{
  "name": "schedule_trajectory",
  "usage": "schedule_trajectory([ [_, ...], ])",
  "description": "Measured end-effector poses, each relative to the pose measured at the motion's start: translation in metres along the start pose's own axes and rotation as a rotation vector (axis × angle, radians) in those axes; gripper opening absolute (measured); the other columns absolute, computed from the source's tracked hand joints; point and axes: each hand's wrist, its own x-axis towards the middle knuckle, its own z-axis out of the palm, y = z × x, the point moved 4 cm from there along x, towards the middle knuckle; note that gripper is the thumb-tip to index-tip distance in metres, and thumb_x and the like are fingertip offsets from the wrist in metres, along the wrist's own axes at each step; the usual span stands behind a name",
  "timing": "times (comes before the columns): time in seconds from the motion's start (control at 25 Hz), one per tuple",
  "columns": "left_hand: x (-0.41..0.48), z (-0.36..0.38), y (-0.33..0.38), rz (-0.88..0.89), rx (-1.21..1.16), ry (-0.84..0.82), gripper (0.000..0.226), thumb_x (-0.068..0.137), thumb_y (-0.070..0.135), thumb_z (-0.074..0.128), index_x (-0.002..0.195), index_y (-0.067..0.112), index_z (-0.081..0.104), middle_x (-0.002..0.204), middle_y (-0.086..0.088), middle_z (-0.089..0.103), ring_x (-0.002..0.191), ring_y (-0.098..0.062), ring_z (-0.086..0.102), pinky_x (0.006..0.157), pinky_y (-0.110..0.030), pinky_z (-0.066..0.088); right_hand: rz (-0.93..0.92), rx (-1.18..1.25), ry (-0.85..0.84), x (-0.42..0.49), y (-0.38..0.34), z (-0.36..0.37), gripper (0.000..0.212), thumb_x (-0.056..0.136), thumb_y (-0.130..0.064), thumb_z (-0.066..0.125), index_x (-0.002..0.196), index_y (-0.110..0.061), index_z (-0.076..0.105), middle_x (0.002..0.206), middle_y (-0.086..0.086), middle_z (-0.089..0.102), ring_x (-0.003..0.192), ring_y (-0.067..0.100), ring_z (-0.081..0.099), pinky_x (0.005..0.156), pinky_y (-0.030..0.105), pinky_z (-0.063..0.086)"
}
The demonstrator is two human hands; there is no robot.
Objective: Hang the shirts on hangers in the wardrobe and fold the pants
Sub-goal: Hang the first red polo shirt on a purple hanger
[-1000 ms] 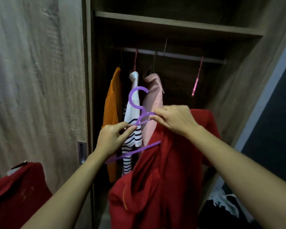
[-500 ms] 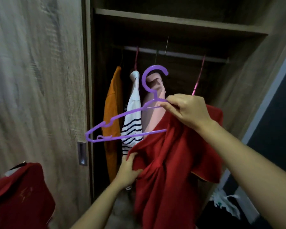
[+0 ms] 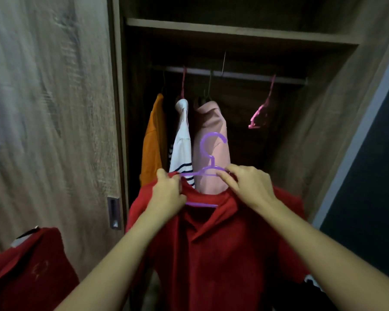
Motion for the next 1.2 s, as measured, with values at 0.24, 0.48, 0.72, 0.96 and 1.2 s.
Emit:
schedule_trajectory([
  [0.24,-0.018,-0.047,-0.025,0.262,0.105,0.367,0.055,0.081,0.065,0.043,0.113,0.022,0.054,0.111,-0.004,0.056,0.103,-0.025,0.051,0.083,-0.041,0.042,0.097,0.286,0.063,-0.005,0.019,-0.022,0.05,0.079,-0.069,0.027,0.088,-0.031,0.059,0.071,-0.005,0.066,0.079,0.024,0.066,0.06,0.031,0.044],
  [0.48,-0.007,-0.071,-0.06,0.34,-0.07,0.229,0.05,0.076,0.068,0.047,0.067,0.018,0.049,0.053,0.005,0.046,0.052,-0.009,0.048,0.052,-0.036,0.039,-0.029,0.146,0.027,0.002,0.016,-0.025,0.055,0.081,-0.067,0.019,0.095,-0.03,0.059,0.092,-0.008,0.07,0.089,0.017,0.066,0.061,0.029,0.041],
  [0.72,-0.015,-0.092,-0.072,0.277,-0.217,0.24,0.026,0.079,0.033,0.074,0.062,0.024,0.056,0.06,0.004,0.053,0.05,0.002,0.04,0.05,-0.018,0.032,0.015,0.431,-0.192,0.002,0.041,-0.02,0.047,0.083,-0.065,0.026,0.111,-0.038,0.052,0.081,-0.009,0.067,0.084,0.015,0.065,0.073,0.035,0.048],
  [0.96,-0.011,-0.117,-0.087,0.232,-0.405,0.194,0.038,0.077,0.024,0.068,0.082,0.062,0.065,0.085,0.041,0.064,0.085,0.026,0.053,0.081,0.001,0.041,0.179,0.491,-0.088,-0.001,0.047,-0.025,0.029,0.079,-0.058,0.042,0.104,-0.046,0.053,0.089,-0.012,0.067,0.089,0.018,0.064,0.084,0.045,0.049],
  [1.2,-0.003,-0.122,-0.081,0.277,-0.297,0.136,0.032,0.066,0.069,0.065,0.09,0.049,0.067,0.089,0.022,0.071,0.081,0.012,0.061,0.077,-0.017,0.05,0.19,0.576,-0.082,-0.001,0.043,-0.029,0.021,0.075,-0.063,0.045,0.093,-0.055,0.055,0.091,-0.014,0.068,0.088,0.012,0.064,0.084,0.045,0.051],
])
